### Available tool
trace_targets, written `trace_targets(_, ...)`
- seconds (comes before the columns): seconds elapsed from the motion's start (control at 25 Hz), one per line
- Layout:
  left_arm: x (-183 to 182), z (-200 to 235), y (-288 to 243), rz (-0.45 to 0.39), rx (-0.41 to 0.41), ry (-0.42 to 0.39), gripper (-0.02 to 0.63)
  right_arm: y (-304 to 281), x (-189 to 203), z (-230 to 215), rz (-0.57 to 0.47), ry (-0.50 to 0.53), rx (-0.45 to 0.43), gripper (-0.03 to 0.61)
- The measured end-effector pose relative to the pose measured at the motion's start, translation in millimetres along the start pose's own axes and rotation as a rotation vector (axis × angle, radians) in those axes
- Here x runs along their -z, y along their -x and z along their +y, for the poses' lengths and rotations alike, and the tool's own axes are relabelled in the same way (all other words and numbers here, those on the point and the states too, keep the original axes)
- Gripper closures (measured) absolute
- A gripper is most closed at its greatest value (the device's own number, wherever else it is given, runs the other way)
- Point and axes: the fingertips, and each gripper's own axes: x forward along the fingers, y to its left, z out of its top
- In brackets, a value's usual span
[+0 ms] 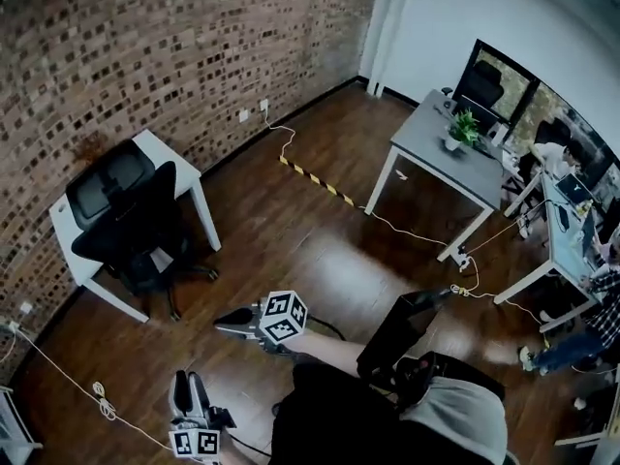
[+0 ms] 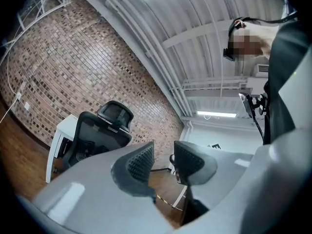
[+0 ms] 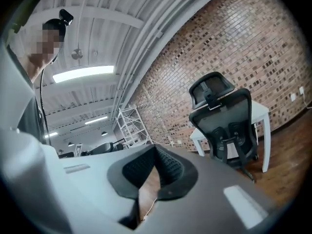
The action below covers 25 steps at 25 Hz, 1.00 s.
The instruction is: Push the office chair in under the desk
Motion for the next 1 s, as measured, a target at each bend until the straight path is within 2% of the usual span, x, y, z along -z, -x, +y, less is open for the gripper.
trace_targets(0.12, -29, -34, 15, -0.005, 0.001, -0.065, 0.403, 7, -10, 40, -0.029, 0.019, -0.029, 0.578)
trace_targets(0.24, -25, -51, 14, -0.024, 0.062, -0.015, 0.407, 18, -27, 60, -0.066, 0.045, -0.057, 0.578)
trace_targets(0.32, -30, -71, 11, 0.007, 0.098, -0.030, 0.407, 31, -40, 80, -0.112, 0.057, -0.068, 0.578)
trace_targets(0.44, -53, -89, 16, 0.046, 0.079, -0.114, 0.407, 35, -53, 106, -0.148, 0.050, -0.084, 0.578)
trace_targets(0.52, -57, -83, 20, 0.045, 0.041, -0.122, 0.407, 26, -50, 106, -0.139, 0.036, -0.092, 0.578)
trace_targets(0.6, -49, -75, 19, 0.036, 0.021, -0.111, 0.407, 17, -42, 95, -0.122, 0.029, -0.097, 0.578)
trace_targets(0.72, -18, -67, 12, 0.028, 0.011, -0.103, 0.408, 20, -26, 75, -0.107, 0.036, -0.107, 0.578)
trace_targets(0.88, 26, -69, 0, 0.013, 0.057, -0.013, 0.411, 45, -13, 58, -0.116, 0.050, -0.095, 0.578)
trace_targets(1.0, 28, -82, -18, 0.023, 0.099, -0.018, 0.413, 61, -21, 53, -0.131, 0.064, -0.079, 0.578)
